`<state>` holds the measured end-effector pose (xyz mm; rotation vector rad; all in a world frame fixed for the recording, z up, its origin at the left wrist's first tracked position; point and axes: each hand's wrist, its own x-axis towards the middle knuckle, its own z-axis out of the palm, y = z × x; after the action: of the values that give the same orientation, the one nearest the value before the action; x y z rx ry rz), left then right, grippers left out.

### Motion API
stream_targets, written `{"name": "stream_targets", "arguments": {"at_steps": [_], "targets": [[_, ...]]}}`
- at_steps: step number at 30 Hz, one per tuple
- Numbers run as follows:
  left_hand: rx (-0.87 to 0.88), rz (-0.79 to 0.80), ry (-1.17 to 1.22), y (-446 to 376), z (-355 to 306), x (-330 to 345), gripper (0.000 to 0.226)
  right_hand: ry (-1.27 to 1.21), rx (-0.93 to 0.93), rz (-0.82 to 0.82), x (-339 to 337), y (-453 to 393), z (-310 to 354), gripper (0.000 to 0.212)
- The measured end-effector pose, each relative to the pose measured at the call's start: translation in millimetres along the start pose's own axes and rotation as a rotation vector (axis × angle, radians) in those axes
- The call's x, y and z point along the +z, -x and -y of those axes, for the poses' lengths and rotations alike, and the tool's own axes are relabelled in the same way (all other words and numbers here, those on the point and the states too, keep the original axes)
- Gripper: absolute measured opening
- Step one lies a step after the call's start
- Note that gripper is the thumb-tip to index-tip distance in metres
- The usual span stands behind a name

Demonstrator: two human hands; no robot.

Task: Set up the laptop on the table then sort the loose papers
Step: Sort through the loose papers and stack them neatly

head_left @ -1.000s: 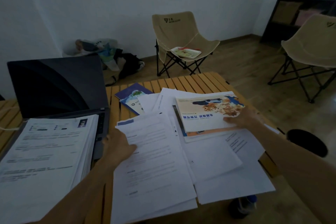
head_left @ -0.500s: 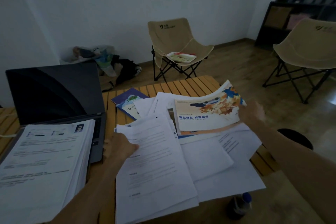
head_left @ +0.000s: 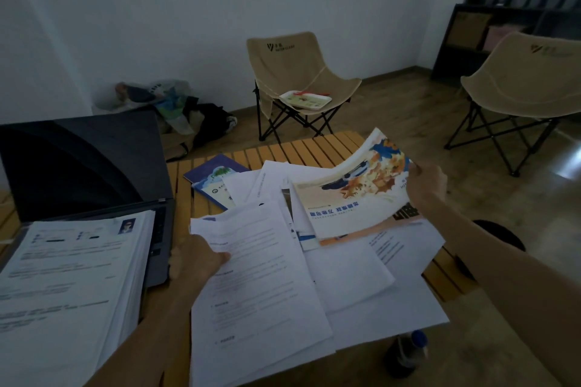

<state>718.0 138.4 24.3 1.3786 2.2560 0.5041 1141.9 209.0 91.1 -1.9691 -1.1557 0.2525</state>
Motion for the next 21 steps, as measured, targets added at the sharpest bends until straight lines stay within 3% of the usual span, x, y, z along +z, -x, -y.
{"name": "stream_targets", "arguments": {"at_steps": [3, 6, 8, 10, 12, 14, 16, 19, 21], "targets": [[0.013, 0.059, 0.172, 6.6, -7.7, -4.9, 0.055, -0.049, -0.124, -0.005, -20.9, -0.1, 26.4, 0.034], [-0.156, 0.031, -0.031, 13.3, -18.6, -12.8, 0.070, -0.126, -0.165, -0.027, -42.1, 2.4, 49.6, 0.028], [-0.136, 0.036, -0.021, 15.0, -19.0, -13.6, 0.065, -0.196, -0.143, 0.009, -53.6, 2.4, 56.4, 0.021], [0.015, 0.099, 0.257, 16.9, -14.8, -9.0, 0.049, -0.306, -0.107, 0.098, -62.9, 1.0, 58.8, 0.017], [0.021, 0.085, 0.472, 22.1, -6.4, -12.8, 0.036, -0.353, -0.067, 0.213, -70.2, 3.7, 61.2, 0.015], [-0.058, 0.059, 0.551, 24.7, -2.4, -27.2, 0.033, -0.375, -0.026, 0.375, -71.3, 8.4, 60.8, 0.015], [-0.010, -0.025, 0.511, 28.2, -4.5, -51.8, 0.038, -0.423, 0.003, 0.587, -65.2, 15.9, 57.9, 0.017], [0.202, -0.172, 0.426, 35.4, -14.9, -97.7, 0.051, -0.300, -0.050, 0.712, -41.1, 24.8, 43.4, 0.016], [0.209, -0.176, 0.451, 26.5, -14.1, -114.3, 0.060, -0.036, -0.180, 0.588, -20.5, 24.4, 29.6, 0.013]]}}
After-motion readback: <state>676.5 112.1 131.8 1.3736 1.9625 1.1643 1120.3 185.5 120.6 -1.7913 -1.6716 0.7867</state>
